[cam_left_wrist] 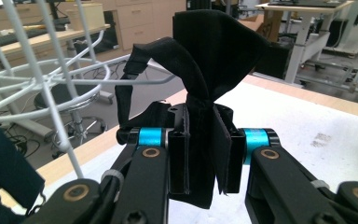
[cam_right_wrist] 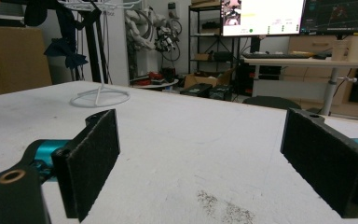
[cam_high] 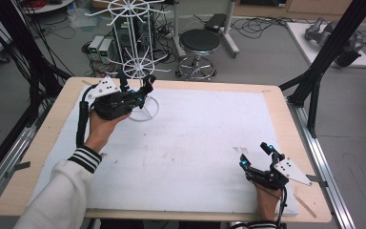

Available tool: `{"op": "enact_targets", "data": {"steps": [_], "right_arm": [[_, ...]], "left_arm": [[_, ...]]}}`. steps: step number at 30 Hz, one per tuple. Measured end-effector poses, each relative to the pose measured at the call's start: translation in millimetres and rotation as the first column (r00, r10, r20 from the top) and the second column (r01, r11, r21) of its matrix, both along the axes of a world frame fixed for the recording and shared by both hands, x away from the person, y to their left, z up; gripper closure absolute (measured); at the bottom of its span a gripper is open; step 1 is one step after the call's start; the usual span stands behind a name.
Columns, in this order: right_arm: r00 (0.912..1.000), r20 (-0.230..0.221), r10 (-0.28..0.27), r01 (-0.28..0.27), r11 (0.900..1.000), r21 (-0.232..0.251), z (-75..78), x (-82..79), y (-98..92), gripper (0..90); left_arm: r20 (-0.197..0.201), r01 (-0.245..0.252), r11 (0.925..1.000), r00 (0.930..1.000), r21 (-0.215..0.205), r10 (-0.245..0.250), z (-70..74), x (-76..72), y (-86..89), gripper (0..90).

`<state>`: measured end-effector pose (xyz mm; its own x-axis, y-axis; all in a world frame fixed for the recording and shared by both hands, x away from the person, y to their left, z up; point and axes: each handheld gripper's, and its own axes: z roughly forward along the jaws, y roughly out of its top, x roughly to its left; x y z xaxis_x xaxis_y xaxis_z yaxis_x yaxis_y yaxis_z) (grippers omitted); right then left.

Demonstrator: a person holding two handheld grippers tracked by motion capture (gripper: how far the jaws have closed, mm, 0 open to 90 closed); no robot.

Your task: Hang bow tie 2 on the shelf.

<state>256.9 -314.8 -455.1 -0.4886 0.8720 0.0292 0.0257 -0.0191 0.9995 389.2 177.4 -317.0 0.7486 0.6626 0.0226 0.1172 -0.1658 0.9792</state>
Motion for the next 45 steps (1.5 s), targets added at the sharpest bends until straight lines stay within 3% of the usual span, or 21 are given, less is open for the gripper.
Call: {"op": "enact_targets", "data": {"steps": [18,26,27,31,33,35,40,45], "right_arm": [[1.0,-0.003,0.0,0.0,1.0,0.002,0.1,-0.1,0.0,11.1],[1.0,0.003,0.0,0.0,1.0,0.001,-0.2,-0.8,0.4,11.1],[1.0,0.004,0.001,-0.001,1.0,0.001,-0.2,-0.8,0.3,11.1],[1.0,0.004,-0.001,0.001,1.0,0.0,-0.2,-0.8,0.4,11.1],[1.0,0.004,0.0,0.0,1.0,0.0,-0.2,-0.7,0.3,11.1],[1.0,0.006,0.001,-0.001,1.0,-0.002,-0.2,-0.5,0.1,11.1],[1.0,0.006,0.0,0.0,1.0,-0.002,-0.1,-0.3,0.3,11.1],[1.0,0.008,0.001,-0.001,1.0,-0.009,0.0,-0.1,0.3,11.1]], "left_arm": [[-0.046,-0.062,0.9979,0.9971,-0.019,0.061,-24.4,9.1,9.0,77.4],[-0.071,-0.08,0.9967,0.9942,0.014,0.081,-26.7,9.4,11.9,73.8],[-0.066,-0.076,0.9967,0.9948,0.027,0.078,-27.1,8.8,11.5,69.1],[-0.09,-0.052,0.9981,0.9944,0.033,0.055,-31.2,5.8,9.6,25.3],[-0.096,-0.04,0.9986,0.9944,0.033,0.043,-34.5,1.3,10.7,11.8],[-0.061,-0.038,0.998,0.9973,0.05,0.041,-38.4,-7.2,13.1,11.4],[0.032,-0.033,0.9994,0.999,0.006,0.032,-52.7,-38.8,30.6,11.3],[0.124,-0.094,0.9953,0.9876,-0.025,0.096,-76.7,-78.8,57.9,11.4]]}}
